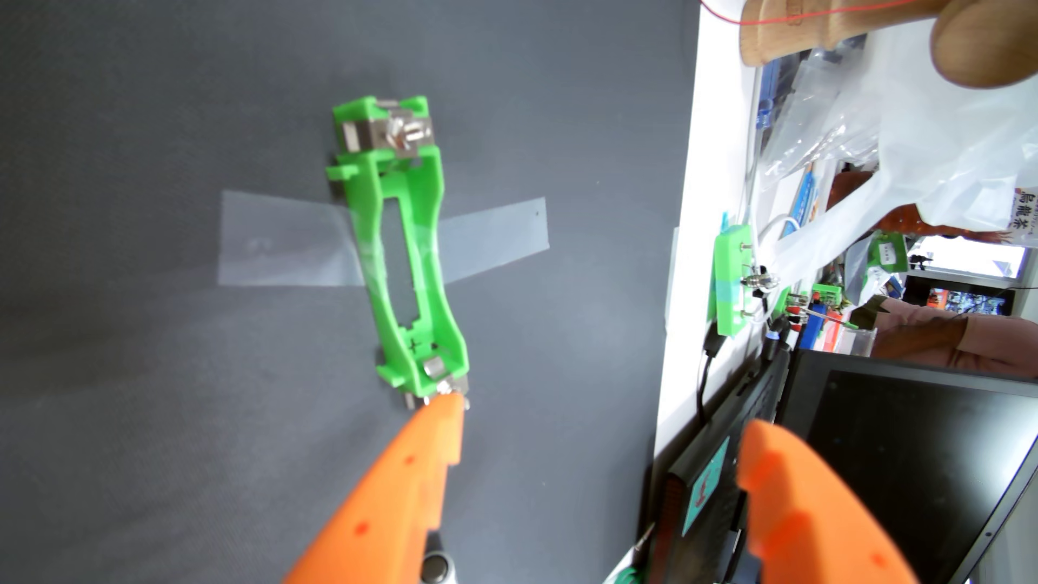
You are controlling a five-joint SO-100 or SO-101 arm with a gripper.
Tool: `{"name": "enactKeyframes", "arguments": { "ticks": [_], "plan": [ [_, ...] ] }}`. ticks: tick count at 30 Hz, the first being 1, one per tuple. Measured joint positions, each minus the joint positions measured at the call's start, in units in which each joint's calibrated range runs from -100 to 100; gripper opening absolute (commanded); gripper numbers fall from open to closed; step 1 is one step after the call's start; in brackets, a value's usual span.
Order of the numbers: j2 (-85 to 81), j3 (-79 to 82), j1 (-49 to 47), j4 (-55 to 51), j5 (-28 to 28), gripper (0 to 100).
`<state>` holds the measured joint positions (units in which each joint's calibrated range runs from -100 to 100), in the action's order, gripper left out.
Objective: Insert Battery
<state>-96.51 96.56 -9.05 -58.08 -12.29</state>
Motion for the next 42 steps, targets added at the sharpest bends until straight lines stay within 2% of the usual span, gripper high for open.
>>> {"name": "enactKeyframes", "arguments": {
  "ticks": [32, 39, 42],
  "plan": [
    [0.0, 1.0, 0.1, 0.0, 0.3, 27],
    [0.0, -5.9, 0.3, -0.1, 0.4, 27],
    [0.0, -7.4, 4.3, -0.3, 0.4, 27]
  ]
}}
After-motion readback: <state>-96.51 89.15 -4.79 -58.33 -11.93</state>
